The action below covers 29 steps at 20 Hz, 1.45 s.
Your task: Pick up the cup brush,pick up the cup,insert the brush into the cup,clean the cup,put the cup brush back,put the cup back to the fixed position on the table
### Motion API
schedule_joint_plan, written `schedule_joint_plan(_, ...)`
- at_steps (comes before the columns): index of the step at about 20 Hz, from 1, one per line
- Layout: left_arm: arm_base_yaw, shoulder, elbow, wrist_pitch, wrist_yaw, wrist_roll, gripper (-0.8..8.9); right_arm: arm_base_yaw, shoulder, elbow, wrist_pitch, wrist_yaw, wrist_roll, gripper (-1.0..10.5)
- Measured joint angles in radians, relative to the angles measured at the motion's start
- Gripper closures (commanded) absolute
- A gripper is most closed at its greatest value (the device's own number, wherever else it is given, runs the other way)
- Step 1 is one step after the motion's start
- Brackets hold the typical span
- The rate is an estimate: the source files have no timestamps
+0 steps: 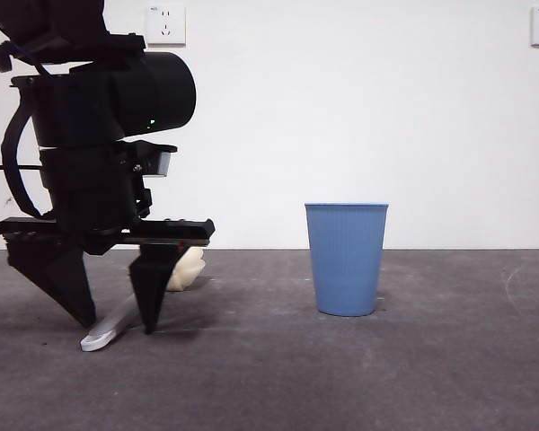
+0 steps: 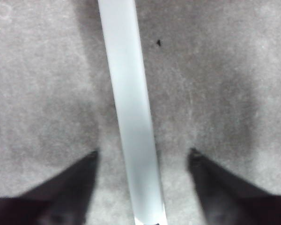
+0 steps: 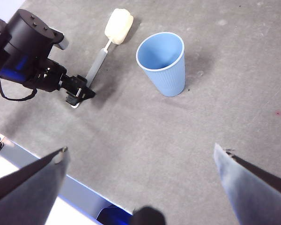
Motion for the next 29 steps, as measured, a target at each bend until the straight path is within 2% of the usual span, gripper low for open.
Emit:
schedule_joint_plan(12,0.000,-0.007,0.003,-0.038,0.001,-0.007,7.91,0.000,0.000,0.000,0.004,0.000,0.000,3.8)
schedule_joint_plan(17,0.001,-0.111,0.003,-0.055,0.000,0.002,7.92,0.000,0.009,0.000,-0.006,0.000,0.024,3.8)
schedule_joint_plan(21,0.001,-0.216,0.003,-0.078,0.037,0.053,8.22,0.004,0.052,0.000,0.003,-0.006,0.042,3.8)
schedule_joint_plan(24,0.001,-0.312,0.003,-0.108,0.066,0.109,8.22,0.021,0.095,-0.030,0.120,-0.062,0.053,3.8)
schedule_joint_plan(29,0.001,-0.497,0.003,-0.176,0.088,0.179,8.22,0.054,0.131,-0.286,0.414,-0.078,0.118,3.8)
